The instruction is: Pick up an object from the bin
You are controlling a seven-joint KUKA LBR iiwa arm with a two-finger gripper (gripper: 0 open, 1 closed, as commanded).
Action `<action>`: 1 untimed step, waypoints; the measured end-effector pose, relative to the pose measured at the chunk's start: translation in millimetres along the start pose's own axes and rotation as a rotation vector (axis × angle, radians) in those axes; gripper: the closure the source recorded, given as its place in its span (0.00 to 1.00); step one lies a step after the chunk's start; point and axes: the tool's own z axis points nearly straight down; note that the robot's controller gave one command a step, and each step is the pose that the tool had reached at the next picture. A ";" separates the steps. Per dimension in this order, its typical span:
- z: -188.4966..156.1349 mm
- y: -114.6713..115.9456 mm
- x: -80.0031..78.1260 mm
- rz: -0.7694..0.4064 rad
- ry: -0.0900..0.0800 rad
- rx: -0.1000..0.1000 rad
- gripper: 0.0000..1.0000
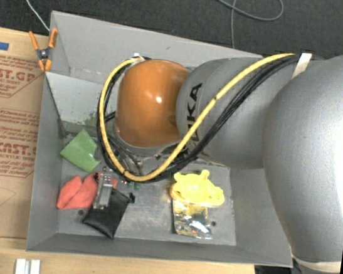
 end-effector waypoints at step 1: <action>-4.7 -1.4 -2.0 0.003 -0.007 -0.001 0.00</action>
Offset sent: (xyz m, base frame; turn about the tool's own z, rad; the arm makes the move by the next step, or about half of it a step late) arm -0.0205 -0.0589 -0.0954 -0.0600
